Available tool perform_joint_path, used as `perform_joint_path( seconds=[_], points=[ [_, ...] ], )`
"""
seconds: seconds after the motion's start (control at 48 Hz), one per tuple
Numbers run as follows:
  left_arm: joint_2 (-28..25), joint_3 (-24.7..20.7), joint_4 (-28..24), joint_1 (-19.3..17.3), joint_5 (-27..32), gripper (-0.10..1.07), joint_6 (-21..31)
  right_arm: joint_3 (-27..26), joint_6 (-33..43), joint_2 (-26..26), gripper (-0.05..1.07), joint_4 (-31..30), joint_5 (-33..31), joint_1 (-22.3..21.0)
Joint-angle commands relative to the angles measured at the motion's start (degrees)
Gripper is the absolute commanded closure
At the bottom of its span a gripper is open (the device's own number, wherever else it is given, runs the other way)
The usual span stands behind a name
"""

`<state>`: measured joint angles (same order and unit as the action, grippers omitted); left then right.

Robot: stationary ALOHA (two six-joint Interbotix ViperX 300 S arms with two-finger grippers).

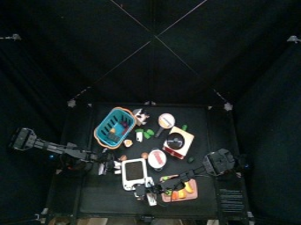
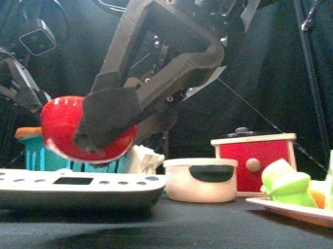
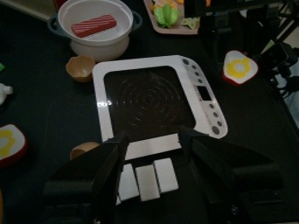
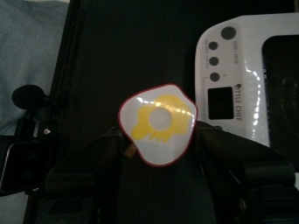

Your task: Place apple half in plate

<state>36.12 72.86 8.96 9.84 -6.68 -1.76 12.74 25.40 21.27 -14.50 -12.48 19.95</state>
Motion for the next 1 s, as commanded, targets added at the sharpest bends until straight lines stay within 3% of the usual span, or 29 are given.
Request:
perform_joint_path(
  seconds=[0.0, 0.333, 0.979],
  points=[
    [0.0, -0.9, 0.1, 0.1, -0.3, 0.11, 0.0, 0.2, 0.0, -4.9, 0.3, -0.9, 0.4, -1.2],
    [0.0, -0.6, 0.1, 0.1, -0.2, 0.11, -0.1, 6.2, 0.4, -12.7, 0.3, -0.4, -3.3, -2.5],
    [0.0, -0.8, 0.1, 0.1, -0.3, 0.11, -0.1, 22.3, 2.3, -27.8, 0.3, 16.0, -13.5, 4.2]
  ],
)
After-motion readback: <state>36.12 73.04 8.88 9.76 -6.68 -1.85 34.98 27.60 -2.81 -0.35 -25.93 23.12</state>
